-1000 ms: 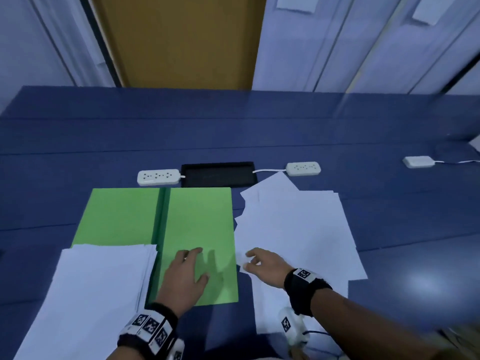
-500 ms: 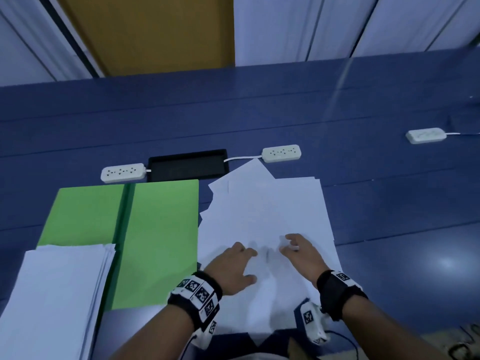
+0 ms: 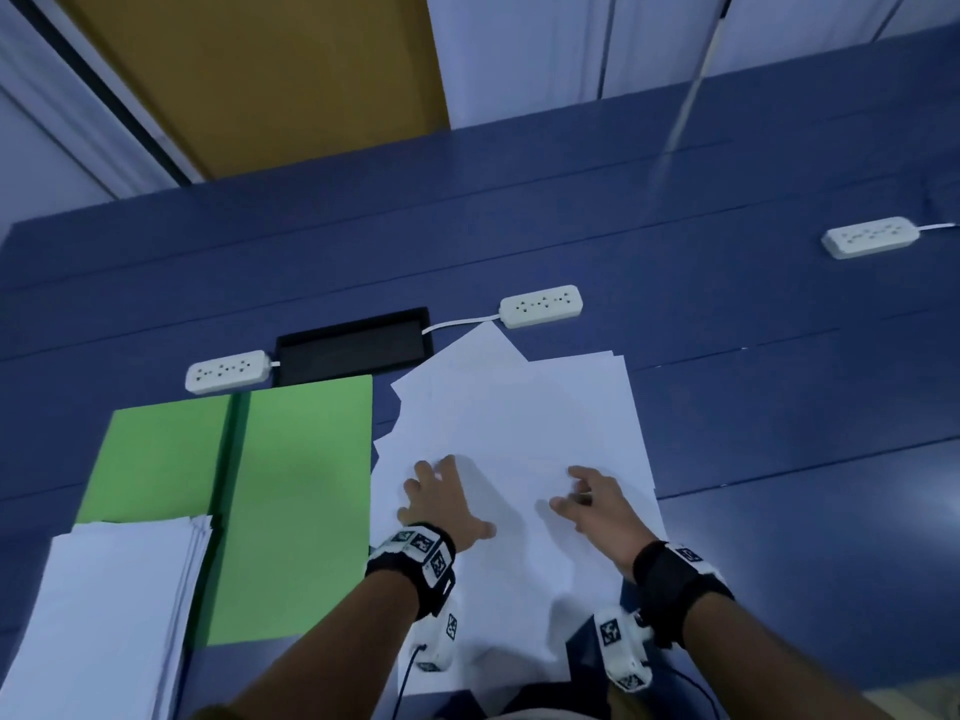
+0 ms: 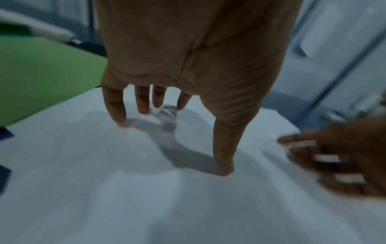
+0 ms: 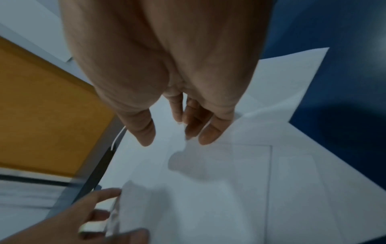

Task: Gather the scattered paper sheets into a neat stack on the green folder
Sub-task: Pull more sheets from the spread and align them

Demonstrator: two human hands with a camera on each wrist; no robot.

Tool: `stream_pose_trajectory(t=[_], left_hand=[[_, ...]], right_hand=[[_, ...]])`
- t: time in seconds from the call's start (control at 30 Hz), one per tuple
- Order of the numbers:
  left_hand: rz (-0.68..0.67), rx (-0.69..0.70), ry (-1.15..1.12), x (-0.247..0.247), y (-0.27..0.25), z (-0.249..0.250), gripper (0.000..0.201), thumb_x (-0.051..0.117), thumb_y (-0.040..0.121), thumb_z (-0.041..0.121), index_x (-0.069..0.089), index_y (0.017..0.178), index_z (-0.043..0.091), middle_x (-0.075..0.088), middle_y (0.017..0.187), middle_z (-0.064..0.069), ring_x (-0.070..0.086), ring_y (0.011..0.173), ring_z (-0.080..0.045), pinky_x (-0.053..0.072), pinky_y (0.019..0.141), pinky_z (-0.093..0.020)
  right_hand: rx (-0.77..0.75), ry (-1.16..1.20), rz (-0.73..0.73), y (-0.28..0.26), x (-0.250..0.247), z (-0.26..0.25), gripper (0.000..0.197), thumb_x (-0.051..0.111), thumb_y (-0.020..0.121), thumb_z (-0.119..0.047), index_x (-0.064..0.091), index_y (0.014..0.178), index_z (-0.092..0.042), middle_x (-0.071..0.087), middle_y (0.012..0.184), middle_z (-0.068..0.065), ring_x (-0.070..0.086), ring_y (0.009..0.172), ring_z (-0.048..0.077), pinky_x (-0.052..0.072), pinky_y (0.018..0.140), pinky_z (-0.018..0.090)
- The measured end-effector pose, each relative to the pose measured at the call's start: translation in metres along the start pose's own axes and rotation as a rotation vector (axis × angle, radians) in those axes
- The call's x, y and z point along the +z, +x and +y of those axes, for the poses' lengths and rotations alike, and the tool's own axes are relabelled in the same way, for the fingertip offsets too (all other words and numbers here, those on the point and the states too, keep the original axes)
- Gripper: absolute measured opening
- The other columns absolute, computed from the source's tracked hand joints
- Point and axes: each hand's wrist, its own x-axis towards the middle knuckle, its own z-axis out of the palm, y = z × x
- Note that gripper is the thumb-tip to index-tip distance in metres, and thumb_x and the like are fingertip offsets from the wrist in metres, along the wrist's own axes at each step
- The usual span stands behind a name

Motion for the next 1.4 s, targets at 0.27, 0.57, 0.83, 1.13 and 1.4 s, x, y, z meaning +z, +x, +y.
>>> stream_pose_trajectory(t=[0.27,0.57,0.83,1.13,1.4], left_hand=[[0.073,0.091,0.215,0.020,-0.009,0.000,0.138,0.078,0.062,0.078,-0.003,0.160,0.026,0.009,0.164,-0.014,0.024,0.148,-0.038,0.032,0.114,-0.057],[0.121,0.169,0.187,0.019,-0.016,-0.006,0.141,0.077,0.066,0.078,-0.014,0.161,0.026,0.003,0.167,-0.014,0.013,0.153,-0.039,0.019,0.121,-0.061],[0.442,0.278,-0.438,-0.012,-0.011,-0.045,0.084,0.067,0.078,0.029,0.030,0.154,0.026,0.028,0.150,-0.004,0.032,0.140,-0.028,0.033,0.114,-0.051],[0.109,-0.009,-0.490,-0.027,0.039,-0.042,0.090,0.078,0.083,0.042,0.029,0.152,0.014,0.032,0.150,-0.015,0.041,0.137,-0.036,0.042,0.110,-0.044],[0.136,-0.061,-0.104,-0.067,0.089,-0.031,0.118,0.089,0.069,0.051,0.016,0.156,0.020,0.026,0.155,-0.013,0.034,0.141,-0.039,0.039,0.111,-0.053]], right_hand=[[0.034,-0.536,0.054,0.014,0.032,-0.029,0.055,0.067,0.090,-0.028,0.048,0.138,-0.010,0.030,0.139,0.007,0.056,0.118,0.032,0.054,0.098,0.039],[0.024,-0.361,-0.033,0.024,0.042,-0.039,0.063,0.062,0.104,-0.024,0.037,0.160,-0.011,0.041,0.161,0.001,0.037,0.152,0.023,0.031,0.122,0.031],[0.084,0.145,0.266,-0.009,-0.032,-0.009,0.030,0.059,0.090,0.009,0.069,0.091,-0.018,0.071,0.100,-0.008,0.062,0.092,0.019,0.044,0.078,0.031],[0.334,0.597,0.211,-0.034,-0.055,0.007,0.045,0.046,0.091,0.000,0.065,0.132,0.001,0.070,0.128,0.028,0.064,0.118,0.053,0.050,0.104,0.059],[0.372,0.579,0.262,-0.007,-0.055,0.024,0.046,0.046,0.090,0.001,0.065,0.132,0.000,0.070,0.127,0.030,0.066,0.117,0.055,0.048,0.106,0.068]])
